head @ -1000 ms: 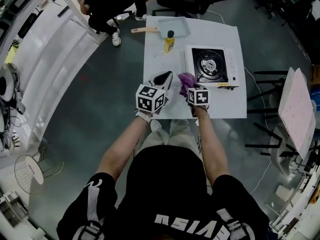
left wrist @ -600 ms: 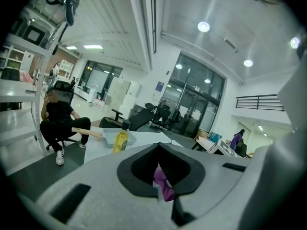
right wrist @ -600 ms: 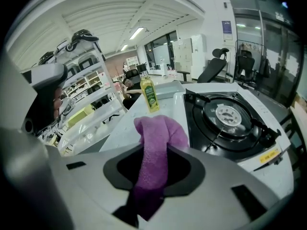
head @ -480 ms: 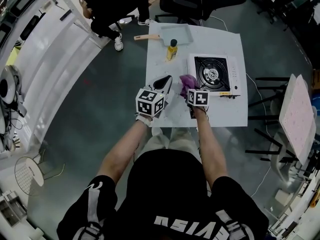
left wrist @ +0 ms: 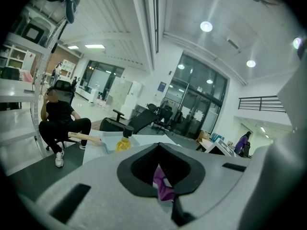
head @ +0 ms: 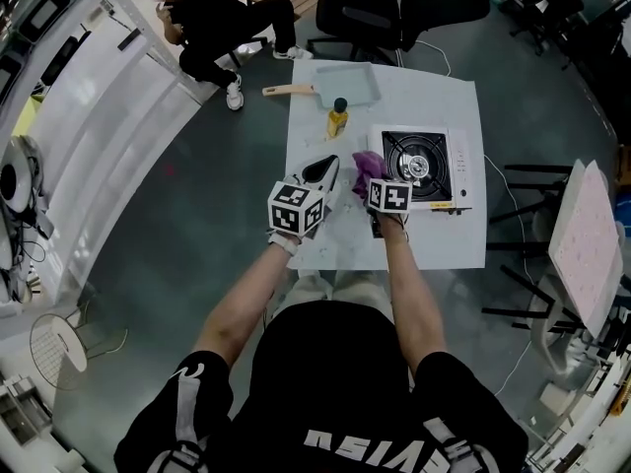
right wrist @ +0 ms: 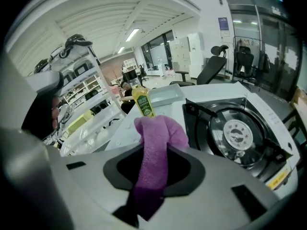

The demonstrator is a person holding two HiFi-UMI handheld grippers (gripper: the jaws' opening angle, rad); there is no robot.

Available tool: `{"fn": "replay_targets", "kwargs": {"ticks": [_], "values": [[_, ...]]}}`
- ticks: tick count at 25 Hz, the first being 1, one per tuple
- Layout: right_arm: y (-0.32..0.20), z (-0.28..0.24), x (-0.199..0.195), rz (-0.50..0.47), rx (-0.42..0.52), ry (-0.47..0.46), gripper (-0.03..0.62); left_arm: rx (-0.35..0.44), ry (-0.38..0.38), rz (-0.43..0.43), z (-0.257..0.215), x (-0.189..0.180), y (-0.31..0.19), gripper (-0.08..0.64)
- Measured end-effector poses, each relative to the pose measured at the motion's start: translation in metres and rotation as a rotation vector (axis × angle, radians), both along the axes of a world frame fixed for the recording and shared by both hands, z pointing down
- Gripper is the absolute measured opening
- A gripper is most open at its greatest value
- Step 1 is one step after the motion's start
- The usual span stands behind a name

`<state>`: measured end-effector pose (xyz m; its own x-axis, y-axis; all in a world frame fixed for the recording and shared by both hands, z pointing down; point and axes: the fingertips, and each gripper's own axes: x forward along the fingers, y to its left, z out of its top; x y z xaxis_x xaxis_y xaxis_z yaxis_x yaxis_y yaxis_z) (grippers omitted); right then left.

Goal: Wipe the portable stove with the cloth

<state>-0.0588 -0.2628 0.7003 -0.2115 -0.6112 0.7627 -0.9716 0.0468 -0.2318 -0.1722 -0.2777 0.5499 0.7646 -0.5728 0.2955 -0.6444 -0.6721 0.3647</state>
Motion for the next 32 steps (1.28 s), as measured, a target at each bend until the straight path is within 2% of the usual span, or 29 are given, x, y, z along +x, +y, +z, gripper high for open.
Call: {"fn": "replay_targets", "kwargs": {"ticks": [4, 23, 32], "values": [[-0.021, -0.003, 0.0, 0.014, 0.003, -0.041, 0.101, 0.0, 0.0, -0.005, -0.002, 0.009, -0.016, 0.006], [-0.088, 0.001, 0.024, -0.022, 0.0, -0.052, 0.101, -0.035, -0.025, -0.053, 0.013, 0.028, -0.072, 0.006], [-0.098, -0.004, 0.027, -0.032, 0.0, -0.055, 0.101, -0.028, -0.021, -0.058, 0.005, 0.033, -0.083, 0.006]]}}
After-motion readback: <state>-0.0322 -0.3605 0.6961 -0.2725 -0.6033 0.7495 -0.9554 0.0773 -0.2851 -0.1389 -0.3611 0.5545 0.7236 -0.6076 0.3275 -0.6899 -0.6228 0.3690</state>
